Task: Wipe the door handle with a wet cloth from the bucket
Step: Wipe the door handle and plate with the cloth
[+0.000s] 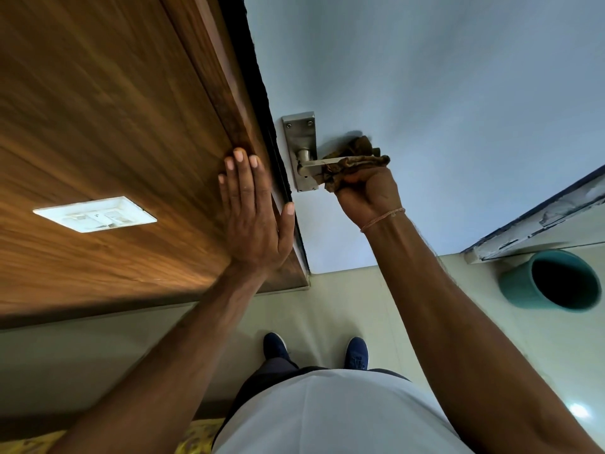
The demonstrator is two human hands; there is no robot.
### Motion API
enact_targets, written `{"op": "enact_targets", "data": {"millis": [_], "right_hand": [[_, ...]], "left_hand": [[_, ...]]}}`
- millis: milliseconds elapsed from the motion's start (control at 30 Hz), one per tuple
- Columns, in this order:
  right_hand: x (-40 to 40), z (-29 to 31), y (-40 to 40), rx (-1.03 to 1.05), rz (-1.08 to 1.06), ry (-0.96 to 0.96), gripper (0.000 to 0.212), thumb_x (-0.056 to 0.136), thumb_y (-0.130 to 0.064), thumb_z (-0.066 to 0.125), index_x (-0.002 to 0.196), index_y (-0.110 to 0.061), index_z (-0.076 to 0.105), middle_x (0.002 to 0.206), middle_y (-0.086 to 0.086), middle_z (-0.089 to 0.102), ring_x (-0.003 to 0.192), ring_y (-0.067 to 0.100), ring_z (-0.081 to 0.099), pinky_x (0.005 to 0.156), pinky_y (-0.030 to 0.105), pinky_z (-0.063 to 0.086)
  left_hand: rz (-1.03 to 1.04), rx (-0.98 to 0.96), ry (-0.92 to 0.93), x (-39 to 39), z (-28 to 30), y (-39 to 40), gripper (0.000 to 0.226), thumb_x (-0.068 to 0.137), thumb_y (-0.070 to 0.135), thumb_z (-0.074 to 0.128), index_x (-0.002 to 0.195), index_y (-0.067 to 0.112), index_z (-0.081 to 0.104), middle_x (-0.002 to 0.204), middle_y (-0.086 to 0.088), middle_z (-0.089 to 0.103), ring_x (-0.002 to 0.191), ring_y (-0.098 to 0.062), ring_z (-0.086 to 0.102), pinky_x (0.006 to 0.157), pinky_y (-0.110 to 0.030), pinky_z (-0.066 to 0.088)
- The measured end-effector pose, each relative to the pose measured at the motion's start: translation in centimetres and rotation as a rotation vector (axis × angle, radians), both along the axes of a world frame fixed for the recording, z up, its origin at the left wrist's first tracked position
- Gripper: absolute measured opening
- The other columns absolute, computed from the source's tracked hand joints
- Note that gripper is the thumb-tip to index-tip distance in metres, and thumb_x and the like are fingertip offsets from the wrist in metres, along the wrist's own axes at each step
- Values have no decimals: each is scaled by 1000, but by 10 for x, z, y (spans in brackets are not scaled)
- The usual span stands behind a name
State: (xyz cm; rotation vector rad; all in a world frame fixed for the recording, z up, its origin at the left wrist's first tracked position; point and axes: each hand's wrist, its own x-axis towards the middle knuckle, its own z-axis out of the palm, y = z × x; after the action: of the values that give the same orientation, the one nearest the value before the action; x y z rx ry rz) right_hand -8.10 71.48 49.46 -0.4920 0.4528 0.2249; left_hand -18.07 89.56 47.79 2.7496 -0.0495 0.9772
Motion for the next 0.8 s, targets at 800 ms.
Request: {"op": "enact_targets", "data": {"millis": [800], "right_hand": [[6, 54, -51, -2169, 493, -1021, 46, 85, -5, 66, 130, -12, 62, 123, 11, 71, 115, 42, 58, 94, 47, 45]], "left_hand": [[51, -51, -35, 5, -4, -15, 82, 106, 41, 44, 165, -11, 18, 172, -37, 21, 163, -52, 18, 133, -67, 19]]}}
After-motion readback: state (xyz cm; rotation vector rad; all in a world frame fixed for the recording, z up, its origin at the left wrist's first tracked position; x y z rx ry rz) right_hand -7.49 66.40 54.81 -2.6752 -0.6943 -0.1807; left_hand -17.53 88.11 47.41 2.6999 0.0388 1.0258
